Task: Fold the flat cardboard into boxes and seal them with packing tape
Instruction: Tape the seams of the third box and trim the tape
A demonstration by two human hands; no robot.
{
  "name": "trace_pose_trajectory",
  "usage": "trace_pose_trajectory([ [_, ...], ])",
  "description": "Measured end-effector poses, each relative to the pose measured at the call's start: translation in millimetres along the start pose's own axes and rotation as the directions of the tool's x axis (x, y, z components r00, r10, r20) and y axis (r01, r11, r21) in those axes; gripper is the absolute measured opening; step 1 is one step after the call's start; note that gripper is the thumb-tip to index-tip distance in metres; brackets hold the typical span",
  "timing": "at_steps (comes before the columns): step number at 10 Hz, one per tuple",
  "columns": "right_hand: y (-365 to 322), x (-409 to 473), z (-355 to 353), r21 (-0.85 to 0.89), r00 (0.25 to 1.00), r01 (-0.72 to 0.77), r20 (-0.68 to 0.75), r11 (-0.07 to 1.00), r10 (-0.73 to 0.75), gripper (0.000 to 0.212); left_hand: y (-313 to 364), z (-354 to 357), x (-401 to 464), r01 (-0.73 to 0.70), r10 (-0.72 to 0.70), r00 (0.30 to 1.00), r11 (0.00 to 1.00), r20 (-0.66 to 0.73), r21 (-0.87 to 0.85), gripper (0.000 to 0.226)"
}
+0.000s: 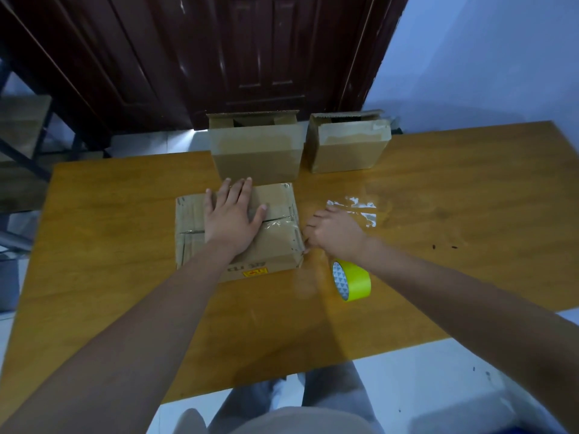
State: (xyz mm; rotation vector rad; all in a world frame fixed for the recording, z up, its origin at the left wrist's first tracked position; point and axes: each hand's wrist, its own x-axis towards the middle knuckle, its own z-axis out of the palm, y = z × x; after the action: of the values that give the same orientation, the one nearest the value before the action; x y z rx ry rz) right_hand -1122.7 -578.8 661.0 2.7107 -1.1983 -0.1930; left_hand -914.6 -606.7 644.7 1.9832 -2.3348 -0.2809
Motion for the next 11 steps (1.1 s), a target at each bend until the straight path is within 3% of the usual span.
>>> trace_pose_trajectory([
  [1, 9.9, 13.5, -12.4, -0.008, 0.961, 0.024, 0.277, 1.000, -0.021, 0.032, 0.1, 0.0, 0.1, 0.001, -0.001, 1.000, 1.000, -0.006, -0.003, 0.067],
  [2, 15.3, 22.9, -16.5, 0.070, 0.931, -0.078, 0.363, 0.995, 0.048, 0.031, -0.3, 0.0, 0.2, 0.000, 0.000, 1.000, 1.000, -0.008, -0.001, 0.067],
  [3, 13.6, 25.7, -11.2, 0.129, 0.911, -0.201, 0.388, 0.971, 0.137, 0.018, -0.9, 0.6, 0.2, -0.002, 0.002, 1.000, 1.000, -0.009, -0.002, 0.067],
  [4, 8.1, 6.8, -0.1, 0.135, 0.910, -0.259, 0.366, 0.956, 0.195, 0.025, 0.4, -0.5, -0.3, 0.001, -0.001, 1.000, 1.000, -0.001, -0.002, 0.066],
  [5, -1.5, -5.9, 8.9, 0.249, 0.905, -0.350, 0.339, 0.903, 0.257, 0.034, 0.2, -2.1, -0.7, 0.005, -0.005, 1.000, 1.000, -0.001, 0.002, 0.066],
  [6, -17.9, -19.0, 9.8, 0.391, 0.919, -0.383, 0.253, 0.837, 0.302, 0.023, -0.3, -2.0, -0.6, 0.007, -0.007, 1.000, 1.000, 0.004, 0.001, 0.067],
  [7, -27.8, -22.3, 5.6, 0.391, 0.926, -0.373, 0.212, 0.842, 0.312, 0.027, -1.0, -1.4, -0.6, 0.006, -0.006, 1.000, 1.000, -0.001, -0.003, 0.066],
  [11, -46.2, -21.7, -1.2, 0.379, 0.858, -0.510, 0.285, 0.772, 0.427, 0.035, -0.8, 0.1, -0.8, 0.006, -0.006, 1.000, 1.000, -0.010, -0.007, 0.066],
])
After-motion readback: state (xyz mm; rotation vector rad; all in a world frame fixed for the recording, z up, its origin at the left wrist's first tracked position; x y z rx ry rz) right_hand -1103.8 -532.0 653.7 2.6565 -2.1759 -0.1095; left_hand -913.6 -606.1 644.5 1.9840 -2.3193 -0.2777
